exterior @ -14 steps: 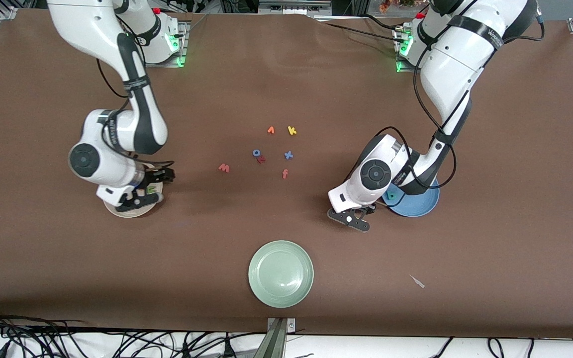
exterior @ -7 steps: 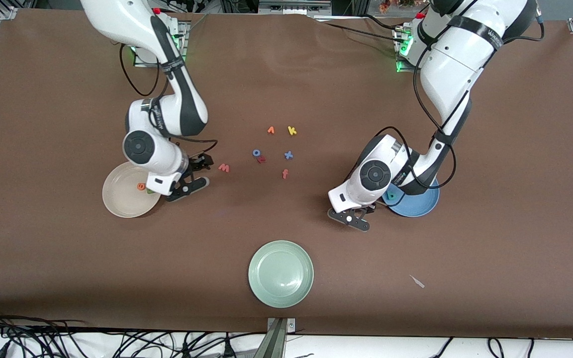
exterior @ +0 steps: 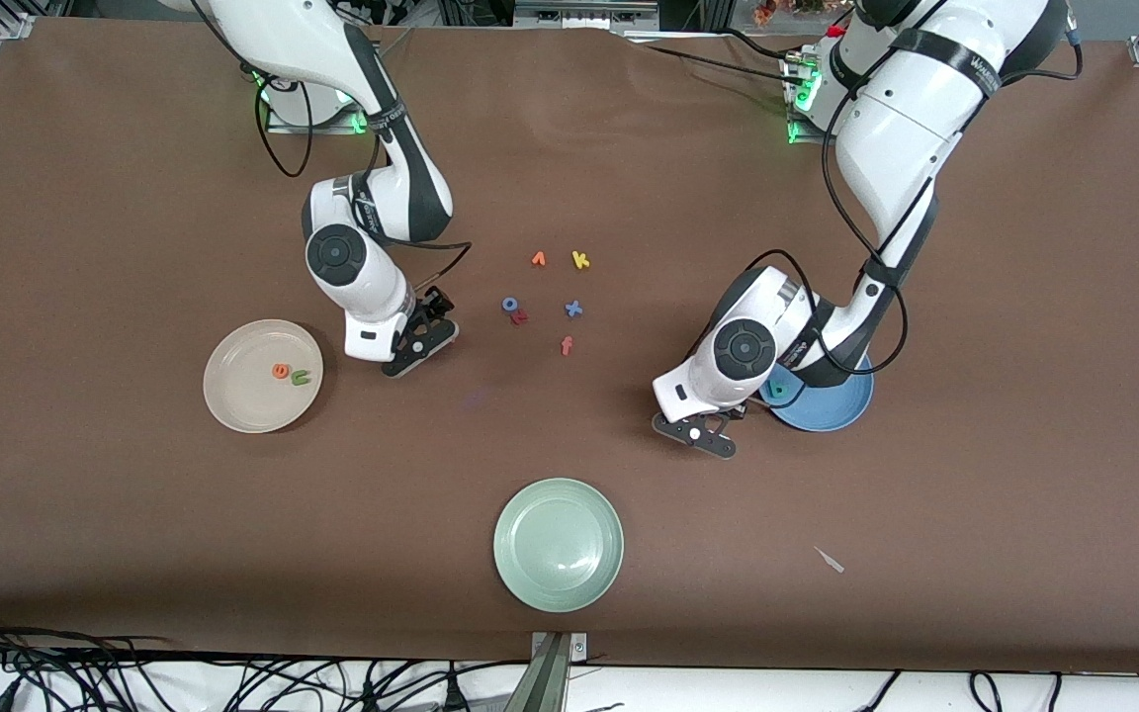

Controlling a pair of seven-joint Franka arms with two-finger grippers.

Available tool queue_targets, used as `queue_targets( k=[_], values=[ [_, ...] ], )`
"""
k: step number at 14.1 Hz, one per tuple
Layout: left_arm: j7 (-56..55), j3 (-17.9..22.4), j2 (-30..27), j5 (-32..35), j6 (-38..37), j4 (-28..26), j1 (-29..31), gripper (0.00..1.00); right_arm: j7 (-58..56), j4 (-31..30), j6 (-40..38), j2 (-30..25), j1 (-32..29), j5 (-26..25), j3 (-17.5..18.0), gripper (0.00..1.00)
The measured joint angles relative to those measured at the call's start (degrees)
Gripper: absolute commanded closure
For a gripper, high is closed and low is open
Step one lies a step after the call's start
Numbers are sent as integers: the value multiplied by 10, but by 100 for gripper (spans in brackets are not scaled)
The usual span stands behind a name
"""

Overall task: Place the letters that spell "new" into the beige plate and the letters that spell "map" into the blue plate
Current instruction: 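Place the yellow letter on the blue plate while the right gripper reaches the pink letter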

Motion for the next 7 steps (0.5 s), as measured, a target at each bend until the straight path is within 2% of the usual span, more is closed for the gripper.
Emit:
queue_targets(
  k=[3, 7],
  values=[
    [0, 1, -1, 0, -12, 2, 0, 94, -59, -1, 7, -1, 0, 0, 1, 0],
    [0, 3, -32, 0, -103, 16, 8, 93, -88, -8, 11, 0, 0, 0, 10, 0]
  ],
)
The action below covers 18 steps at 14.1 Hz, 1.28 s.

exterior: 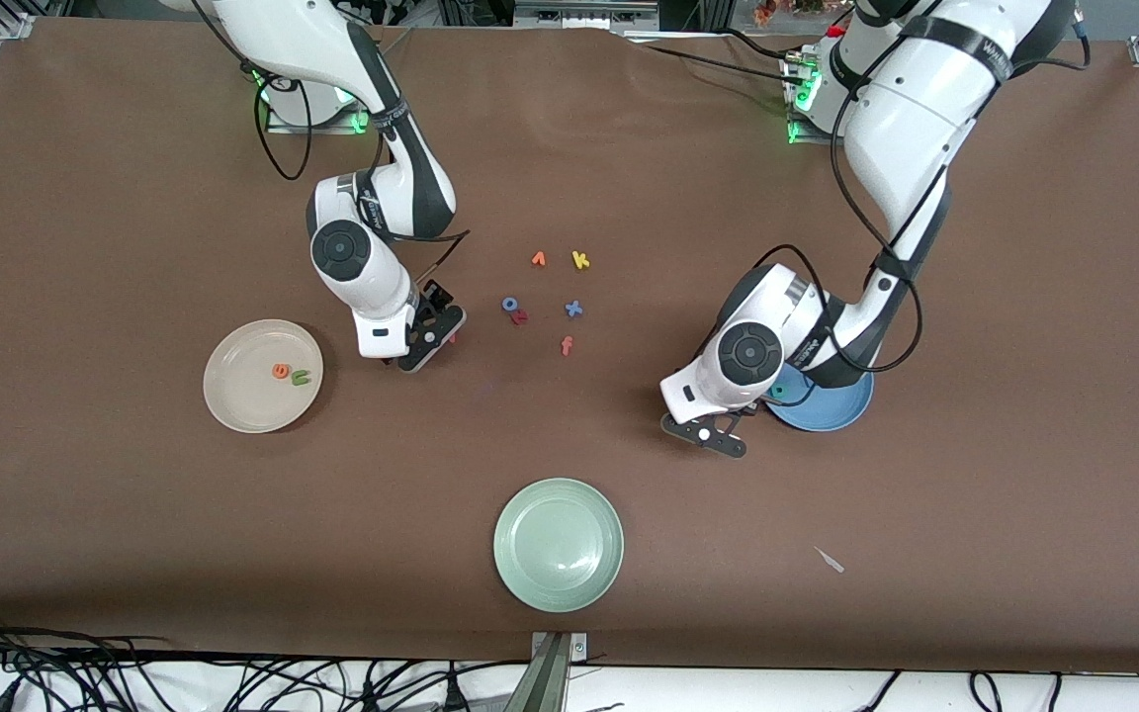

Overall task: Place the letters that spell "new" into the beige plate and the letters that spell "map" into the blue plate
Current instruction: 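Place the yellow letter on the blue plate while the right gripper reaches the pink letter, then grasp the pink letter with the right gripper while the left gripper returns to rest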

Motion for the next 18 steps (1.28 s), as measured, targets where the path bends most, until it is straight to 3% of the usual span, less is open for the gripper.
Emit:
queue_targets(
  k=[3, 4, 5, 7, 11, 12, 15, 18],
  values=[
    [11, 5, -34, 3, -97, 0, 24, 89, -1, -4, 2, 5, 5, 0, 11, 0],
    [32, 6, -38, 5, -115, -1, 40, 58, -1, -4, 5, 7, 9, 0, 11, 0],
    [60, 7, -39, 5, -123, -4, 60, 1, -1, -5, 11, 9, 13, 0, 11, 0],
    [120, 7, -38, 5, -124, -11, 105, 0, -1, -5, 22, 13, 15, 0, 11, 5],
    [178, -3, -45, -2, -125, -5, 140, 0, -1, -7, 53, 30, 15, 0, 11, 45],
    [178, -8, -55, -8, -133, -1, 137, 0, -1, -7, 56, 30, 15, 0, 11, 51],
    [178, -14, -111, -32, -170, 15, 129, 0, 4, -6, 55, 27, 18, 0, 12, 55],
    [178, -14, -178, -39, -219, 22, 129, 0, 12, -6, 55, 26, 22, 0, 12, 76]
  ],
)
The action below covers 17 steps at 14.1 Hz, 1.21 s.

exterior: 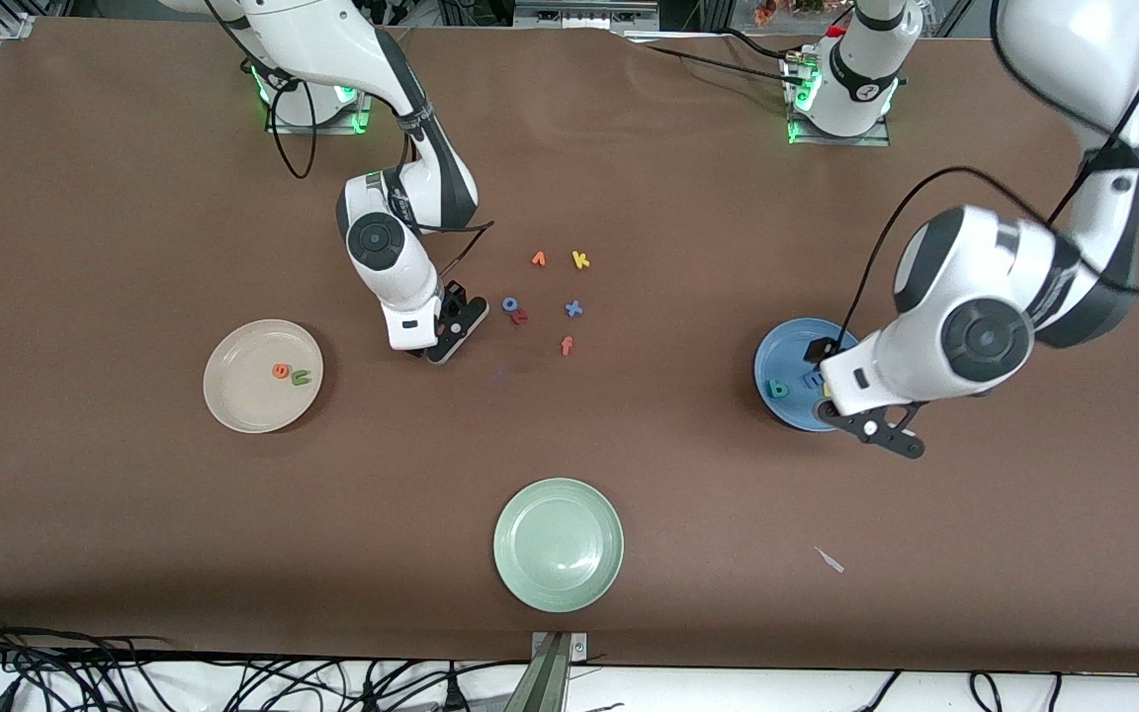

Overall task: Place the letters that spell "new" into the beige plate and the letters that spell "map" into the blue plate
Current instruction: 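Grasp the pink letter with the right gripper while the left gripper returns to rest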

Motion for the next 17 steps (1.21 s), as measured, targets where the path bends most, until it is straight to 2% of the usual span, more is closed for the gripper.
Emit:
queue_targets(
  k=[3, 6, 9, 12, 14, 17],
  values=[
    [0, 6, -52, -3, -33, 22, -9, 0, 9, 0, 0, -3, 3, 0, 0, 88],
    [-3, 67, -111, -83, -36, 23, -27, 0, 9, 1, -1, -5, 3, 0, 0, 89],
    [-37, 112, -189, -120, -36, -33, -23, 0, 11, 6, -8, -5, 3, 0, -1, 91],
    [-83, 115, -280, -120, -13, -119, -13, 0, 13, 28, -48, -7, 3, 0, -17, 91],
    [-82, 115, -304, -120, -9, -141, -13, 0, 13, 42, -76, -11, 2, 0, -34, 91],
    [-80, 114, -301, -120, -10, -147, -13, 0, 13, 60, -120, -13, 2, 0, -68, 91]
  ],
)
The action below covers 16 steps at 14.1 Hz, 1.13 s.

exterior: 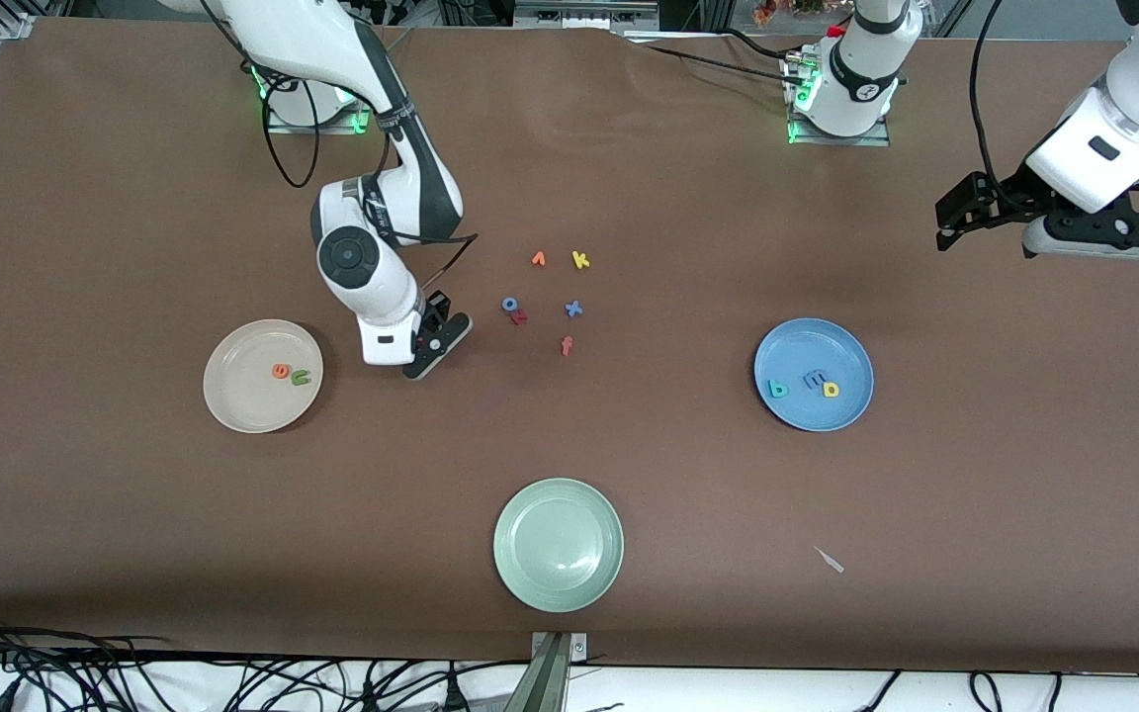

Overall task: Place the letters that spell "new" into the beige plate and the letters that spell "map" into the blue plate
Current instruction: 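Carry the pink letter onto the beige plate and open the right gripper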

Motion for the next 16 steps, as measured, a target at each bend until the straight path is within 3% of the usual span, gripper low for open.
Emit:
queue_targets(
  k=[6, 10, 13, 14, 16],
  values=[
    [2, -2, 53, 0, -63, 75, -1, 0, -2, 7, -85, 0, -6, 0, -130, 91],
    [4, -3, 59, 3, -66, 80, -1, 0, -2, 7, -102, 2, -60, 0, -156, 88],
    [4, -3, 59, 4, -67, 80, -1, 0, -1, 9, -100, 19, -99, 0, -156, 61],
    [4, -3, 59, 4, -67, 80, -1, 0, 3, 12, -100, 26, -104, 0, -156, 1],
    [4, -5, 59, 4, -68, 80, -1, 0, 26, 23, -99, 35, -106, 19, -155, 0]
  ],
)
